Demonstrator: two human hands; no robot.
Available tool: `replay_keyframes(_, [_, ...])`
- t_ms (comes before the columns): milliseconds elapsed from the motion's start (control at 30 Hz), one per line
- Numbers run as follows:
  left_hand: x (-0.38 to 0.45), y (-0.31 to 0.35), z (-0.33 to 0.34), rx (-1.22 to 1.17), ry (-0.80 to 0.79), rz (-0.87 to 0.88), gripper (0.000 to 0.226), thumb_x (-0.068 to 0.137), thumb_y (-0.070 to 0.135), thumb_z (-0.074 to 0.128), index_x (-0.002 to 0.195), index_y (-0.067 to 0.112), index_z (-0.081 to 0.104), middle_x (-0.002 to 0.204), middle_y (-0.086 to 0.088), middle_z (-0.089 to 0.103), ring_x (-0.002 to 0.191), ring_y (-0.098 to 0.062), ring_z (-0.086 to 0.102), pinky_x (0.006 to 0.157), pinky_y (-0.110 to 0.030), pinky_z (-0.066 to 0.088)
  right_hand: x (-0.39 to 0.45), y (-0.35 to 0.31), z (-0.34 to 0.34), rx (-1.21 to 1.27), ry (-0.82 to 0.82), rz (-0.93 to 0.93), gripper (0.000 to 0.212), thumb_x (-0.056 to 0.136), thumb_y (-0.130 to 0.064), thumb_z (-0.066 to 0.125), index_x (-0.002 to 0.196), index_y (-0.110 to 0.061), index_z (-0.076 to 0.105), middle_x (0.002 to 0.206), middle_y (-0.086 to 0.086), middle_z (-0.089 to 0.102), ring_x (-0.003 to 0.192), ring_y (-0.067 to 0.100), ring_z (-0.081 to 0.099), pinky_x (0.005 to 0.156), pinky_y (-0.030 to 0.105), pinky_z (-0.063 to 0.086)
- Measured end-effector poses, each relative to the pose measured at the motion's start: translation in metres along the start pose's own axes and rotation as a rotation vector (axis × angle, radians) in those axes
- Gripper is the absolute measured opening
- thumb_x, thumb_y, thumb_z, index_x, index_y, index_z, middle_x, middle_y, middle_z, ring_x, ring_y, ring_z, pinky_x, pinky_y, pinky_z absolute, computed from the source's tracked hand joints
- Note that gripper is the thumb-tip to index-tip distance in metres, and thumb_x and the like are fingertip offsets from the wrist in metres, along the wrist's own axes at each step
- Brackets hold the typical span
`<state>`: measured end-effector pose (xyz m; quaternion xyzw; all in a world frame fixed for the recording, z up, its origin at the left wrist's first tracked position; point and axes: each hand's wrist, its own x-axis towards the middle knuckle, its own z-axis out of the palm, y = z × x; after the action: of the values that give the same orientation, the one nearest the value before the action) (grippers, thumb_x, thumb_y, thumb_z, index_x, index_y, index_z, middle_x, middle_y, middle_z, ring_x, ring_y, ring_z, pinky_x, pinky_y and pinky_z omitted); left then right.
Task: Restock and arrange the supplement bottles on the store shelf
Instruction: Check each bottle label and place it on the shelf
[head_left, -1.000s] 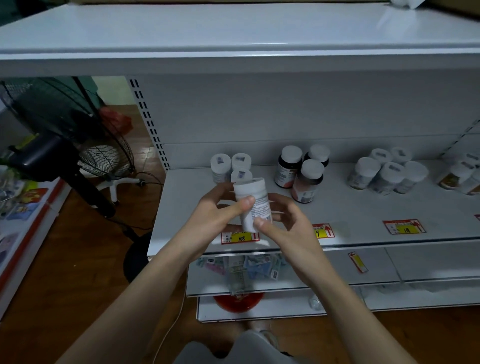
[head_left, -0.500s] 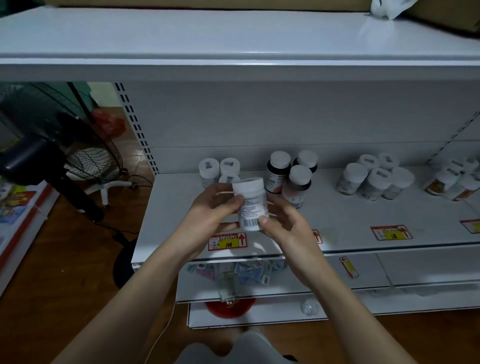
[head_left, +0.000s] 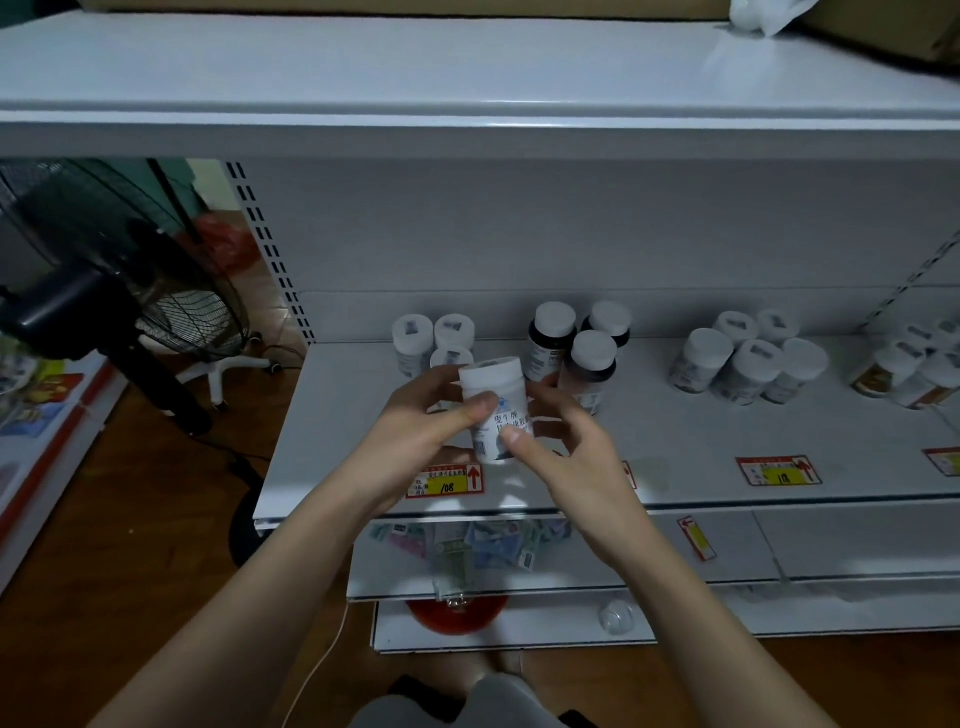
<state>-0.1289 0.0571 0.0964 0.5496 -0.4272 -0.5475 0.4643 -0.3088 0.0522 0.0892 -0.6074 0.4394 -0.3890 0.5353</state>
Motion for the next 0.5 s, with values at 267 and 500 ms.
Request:
replay_keyframes(267, [-0.015, 0.013, -0.009, 0.032, -0.104, 0.079, 0.051, 0.074, 0.034, 0.074, 0.123, 0.022, 0.063, 0.114, 0.000, 0.072, 0.101, -0.017, 0.071, 0.074, -0.033, 0.060, -0.006, -0.010, 0.007, -0.001, -0.040, -0.021, 0.045, 0.086, -0.011, 0.075, 0.125, -0.027, 0.058, 0.114, -0.014, 0.070, 0.104, -0.003, 0.066, 0.093, 0.020, 0.052])
replay_keyframes(500, [-0.022, 0.026, -0.021, 0.111, -0.187, 0.266, 0.061, 0.066, 0.008, 0.082, 0.121, 0.023, 0.060, 0.117, 0.012, 0.070, 0.114, -0.004, 0.062, 0.090, -0.018, 0.050, -0.004, -0.017, 0.009, 0.012, -0.042, -0.119, 0.058, 0.075, 0.004, 0.080, 0.116, -0.031, 0.058, 0.120, -0.013, 0.065, 0.121, 0.002, 0.057, 0.093, 0.018, 0.051])
